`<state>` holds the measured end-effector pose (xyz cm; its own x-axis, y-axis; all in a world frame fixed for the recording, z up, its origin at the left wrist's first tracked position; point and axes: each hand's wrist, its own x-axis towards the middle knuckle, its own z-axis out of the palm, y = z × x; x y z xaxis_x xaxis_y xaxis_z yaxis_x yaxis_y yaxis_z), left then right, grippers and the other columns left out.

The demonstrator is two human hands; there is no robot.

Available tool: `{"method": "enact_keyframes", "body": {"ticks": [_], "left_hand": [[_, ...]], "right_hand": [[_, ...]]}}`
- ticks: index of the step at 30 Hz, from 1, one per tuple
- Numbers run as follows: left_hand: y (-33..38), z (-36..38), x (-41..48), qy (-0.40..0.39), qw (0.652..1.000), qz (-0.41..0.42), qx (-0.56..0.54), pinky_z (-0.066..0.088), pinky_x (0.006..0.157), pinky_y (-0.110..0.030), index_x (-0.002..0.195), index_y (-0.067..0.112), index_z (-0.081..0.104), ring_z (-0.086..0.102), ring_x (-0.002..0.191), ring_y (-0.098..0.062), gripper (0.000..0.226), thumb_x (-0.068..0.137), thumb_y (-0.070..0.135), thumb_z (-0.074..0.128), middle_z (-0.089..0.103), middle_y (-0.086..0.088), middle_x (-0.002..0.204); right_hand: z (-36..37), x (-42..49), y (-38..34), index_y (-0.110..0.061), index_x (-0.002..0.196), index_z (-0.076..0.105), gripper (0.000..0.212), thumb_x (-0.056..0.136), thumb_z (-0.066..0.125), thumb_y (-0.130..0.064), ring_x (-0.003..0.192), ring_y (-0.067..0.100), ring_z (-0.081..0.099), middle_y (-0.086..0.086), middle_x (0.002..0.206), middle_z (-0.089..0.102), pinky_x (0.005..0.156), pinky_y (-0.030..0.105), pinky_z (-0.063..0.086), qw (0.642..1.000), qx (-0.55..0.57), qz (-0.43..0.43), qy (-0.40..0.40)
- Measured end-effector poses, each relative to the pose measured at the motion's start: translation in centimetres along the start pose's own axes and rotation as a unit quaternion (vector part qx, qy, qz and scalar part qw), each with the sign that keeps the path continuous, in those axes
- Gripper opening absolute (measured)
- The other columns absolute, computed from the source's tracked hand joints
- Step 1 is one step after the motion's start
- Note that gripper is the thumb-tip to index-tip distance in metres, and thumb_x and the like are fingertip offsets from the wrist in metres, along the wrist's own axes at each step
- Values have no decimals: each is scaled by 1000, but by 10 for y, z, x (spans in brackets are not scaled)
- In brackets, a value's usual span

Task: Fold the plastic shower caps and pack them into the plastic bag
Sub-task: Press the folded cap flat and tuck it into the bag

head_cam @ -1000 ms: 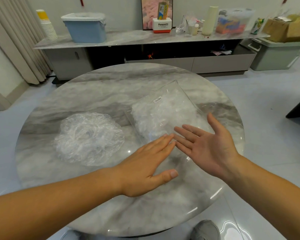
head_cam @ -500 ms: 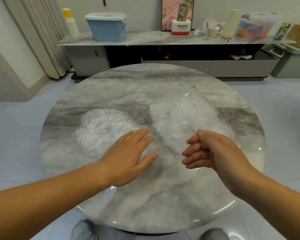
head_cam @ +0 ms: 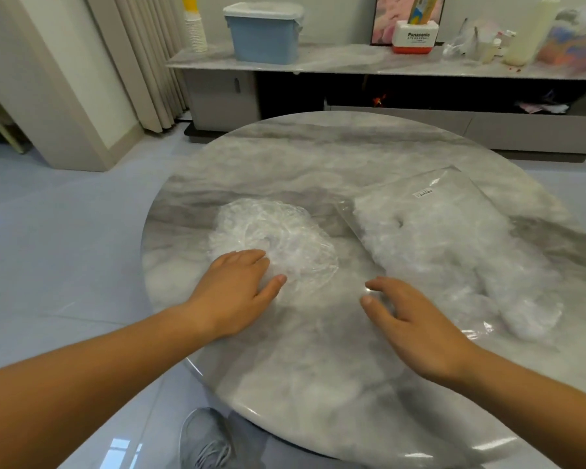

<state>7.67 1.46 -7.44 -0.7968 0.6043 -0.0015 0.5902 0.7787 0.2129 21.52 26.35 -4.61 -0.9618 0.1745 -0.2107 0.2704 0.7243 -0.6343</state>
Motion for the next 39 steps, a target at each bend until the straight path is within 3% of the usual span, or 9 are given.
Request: {"method": "enact_keyframes", "body": {"ticks": [3,6,8,13,18,23,27,32,39], "left_hand": [[-4,-3,0,24,1000,19,-5,44,96,-41,82,24,53,50,88,-14,57,95,66,16,55,10,92],[-8,-1,-1,-32,999,12,-10,25,119,-36,122,30,65,39,140,-17,81,84,75,9,46,1,152],[-8,-2,-2,-48,998,19,-27,17,121,-33,131,35,60,23,150,-16,82,81,77,9,29,1,164],[-9,-1,0,-54,998,31,-1,19,120,-33,134,32,61,29,148,-14,85,85,74,6,34,4,161],[-8,1,1,-35,999,22,15,33,110,-32,112,22,66,51,119,-11,80,90,71,7,60,10,121],[-3,-1,-4,-59,998,7,-6,16,120,-34,141,31,52,24,149,-17,71,93,72,19,29,2,162],[4,-5,-5,-47,997,23,-58,11,122,-33,142,38,44,17,153,-18,49,101,60,32,16,-1,168],[6,3,-5,-80,995,49,-21,-6,126,-35,144,38,48,2,155,-10,83,86,77,2,14,3,168],[8,2,-2,-74,997,38,7,-1,126,-34,156,26,34,9,154,-9,93,83,72,-3,21,6,166]], "right_hand": [[-3,8,8,-24,145,48,51,102,42,-51,133,11,44,-8,147,47,111,28,35,1000,-12,7,21],[-3,12,16,-22,142,51,52,100,40,-52,134,13,43,-7,145,50,109,29,36,999,-38,-2,37],[-2,13,18,-22,139,53,52,100,39,-53,135,13,43,-7,144,52,107,26,35,998,-54,-11,36],[1,9,21,-23,137,56,50,100,39,-53,135,10,42,-11,144,50,102,21,31,997,-66,-34,22],[-1,6,27,-26,132,57,52,99,34,-58,123,8,49,-13,131,56,102,27,41,997,-72,-34,15],[-5,9,36,-24,122,60,56,95,31,-63,116,12,54,-11,120,60,100,31,44,996,-76,-33,28],[-4,8,31,-24,132,59,46,101,40,-52,126,7,49,-14,135,56,99,21,35,996,-65,-50,35],[-4,1,23,-25,128,63,49,100,35,-54,134,7,45,-12,140,55,104,18,28,986,-126,-95,53],[0,-10,23,-32,112,63,54,98,18,-58,124,-1,49,-22,114,60,122,27,6,974,-198,-100,42]]}}
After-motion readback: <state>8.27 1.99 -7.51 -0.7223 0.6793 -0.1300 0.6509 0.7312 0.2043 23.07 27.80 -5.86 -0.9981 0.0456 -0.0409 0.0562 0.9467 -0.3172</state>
